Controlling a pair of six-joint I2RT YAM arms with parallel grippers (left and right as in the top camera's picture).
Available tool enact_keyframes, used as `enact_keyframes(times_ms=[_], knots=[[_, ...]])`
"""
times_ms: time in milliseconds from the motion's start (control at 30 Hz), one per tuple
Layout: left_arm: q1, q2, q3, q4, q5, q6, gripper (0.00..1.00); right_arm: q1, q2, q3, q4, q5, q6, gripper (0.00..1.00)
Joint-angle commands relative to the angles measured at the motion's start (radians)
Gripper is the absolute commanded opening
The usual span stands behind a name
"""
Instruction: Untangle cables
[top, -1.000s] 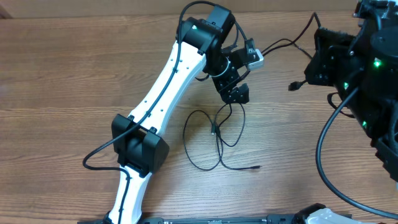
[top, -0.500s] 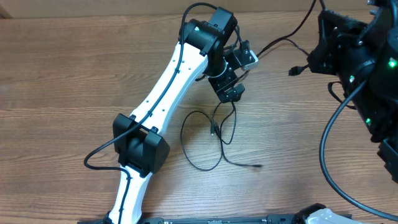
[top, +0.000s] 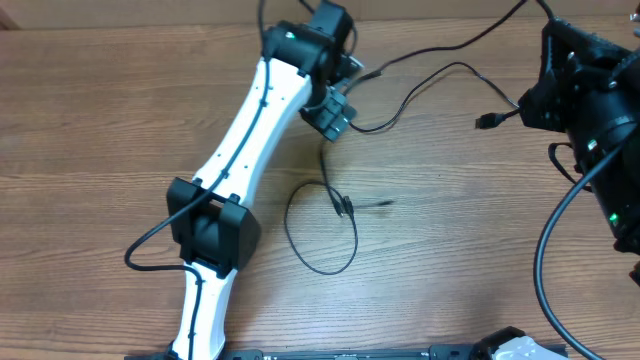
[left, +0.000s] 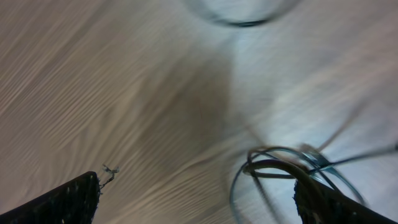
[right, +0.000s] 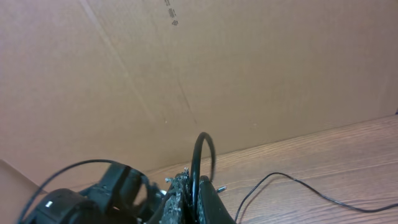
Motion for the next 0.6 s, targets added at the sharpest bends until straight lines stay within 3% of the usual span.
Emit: enact_keyframes(times_ms=[0, 233, 567], knots=[[0.056, 0.019, -0.007, -0.010, -0.168, -0.208, 1.00, -0.007, -0.013, 0.019, 0.000, 0.027, 0.004, 0.04], [0.131, 0.019, -0.007, -0.028, -0.176, -0.235, 1.00, -0.007, -0.013, 0.019, 0.000, 0.027, 0.004, 0.04], [0.235, 0.019, -0.007, -0.089, -0.350, -0.339, 1.00, -0.007, -0.013, 0.019, 0.000, 0.026, 0.004, 0.04]])
